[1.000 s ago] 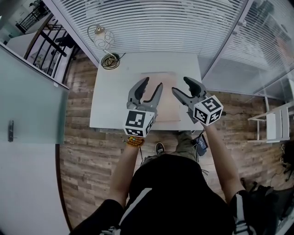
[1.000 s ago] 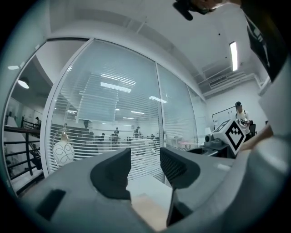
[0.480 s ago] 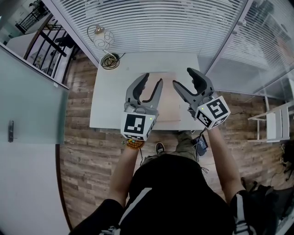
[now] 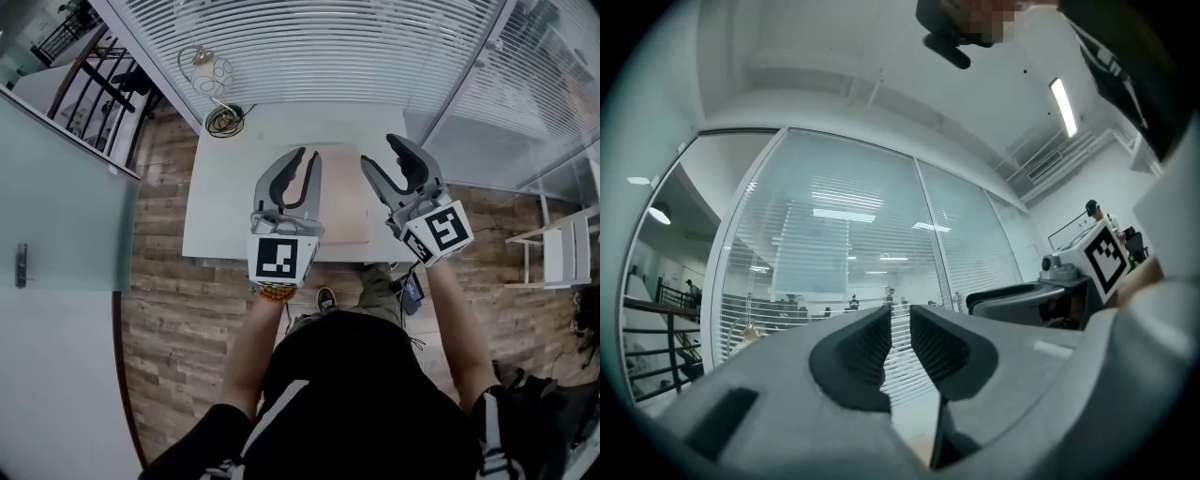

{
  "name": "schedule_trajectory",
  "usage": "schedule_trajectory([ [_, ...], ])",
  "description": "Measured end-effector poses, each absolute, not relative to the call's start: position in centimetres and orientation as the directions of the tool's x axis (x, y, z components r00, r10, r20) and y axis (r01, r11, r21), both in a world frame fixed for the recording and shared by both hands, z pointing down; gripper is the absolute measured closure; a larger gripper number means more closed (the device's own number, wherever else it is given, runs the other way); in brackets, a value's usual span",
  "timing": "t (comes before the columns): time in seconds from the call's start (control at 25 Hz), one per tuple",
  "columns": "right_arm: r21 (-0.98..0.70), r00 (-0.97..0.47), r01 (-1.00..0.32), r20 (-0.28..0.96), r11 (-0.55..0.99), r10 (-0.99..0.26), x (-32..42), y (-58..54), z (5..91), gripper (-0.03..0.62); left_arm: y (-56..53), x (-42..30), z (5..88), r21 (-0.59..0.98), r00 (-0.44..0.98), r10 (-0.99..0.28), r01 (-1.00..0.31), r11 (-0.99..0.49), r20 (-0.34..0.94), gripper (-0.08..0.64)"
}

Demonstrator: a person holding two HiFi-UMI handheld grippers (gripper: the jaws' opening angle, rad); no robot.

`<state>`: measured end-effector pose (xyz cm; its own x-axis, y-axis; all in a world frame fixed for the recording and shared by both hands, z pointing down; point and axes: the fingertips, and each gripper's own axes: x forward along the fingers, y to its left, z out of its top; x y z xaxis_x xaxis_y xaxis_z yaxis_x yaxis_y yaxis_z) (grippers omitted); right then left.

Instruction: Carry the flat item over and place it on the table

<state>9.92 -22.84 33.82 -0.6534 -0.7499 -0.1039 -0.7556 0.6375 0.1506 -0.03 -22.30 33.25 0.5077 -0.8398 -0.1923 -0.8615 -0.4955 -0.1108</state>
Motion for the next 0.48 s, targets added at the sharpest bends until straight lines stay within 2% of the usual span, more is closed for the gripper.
schedule_trajectory([
  [0.2, 0.168, -0.646, -0.762, -0.129, 0.625, -0.753, 9.9, -22.2, 33.3, 0.402, -22.1, 0.1, 34.0, -0.098, 0.511, -0.840, -0.859, -0.502, -0.182, 0.500],
  [0.32, 0.164, -0.631, -0.775, -0.155, 0.610, -0.760, 10.3, -22.1, 33.2, 0.462, -22.0, 0.8, 34.3, -0.103, 0.543, -0.820, -0.840, -0.533, -0.179, 0.519],
  [0.48, 0.166, -0.626, -0.779, -0.154, 0.605, -0.764, 10.5, -21.9, 33.6, 0.471, -22.1, 0.9, 34.6, -0.110, 0.546, -0.819, -0.838, -0.535, -0.179, 0.526],
])
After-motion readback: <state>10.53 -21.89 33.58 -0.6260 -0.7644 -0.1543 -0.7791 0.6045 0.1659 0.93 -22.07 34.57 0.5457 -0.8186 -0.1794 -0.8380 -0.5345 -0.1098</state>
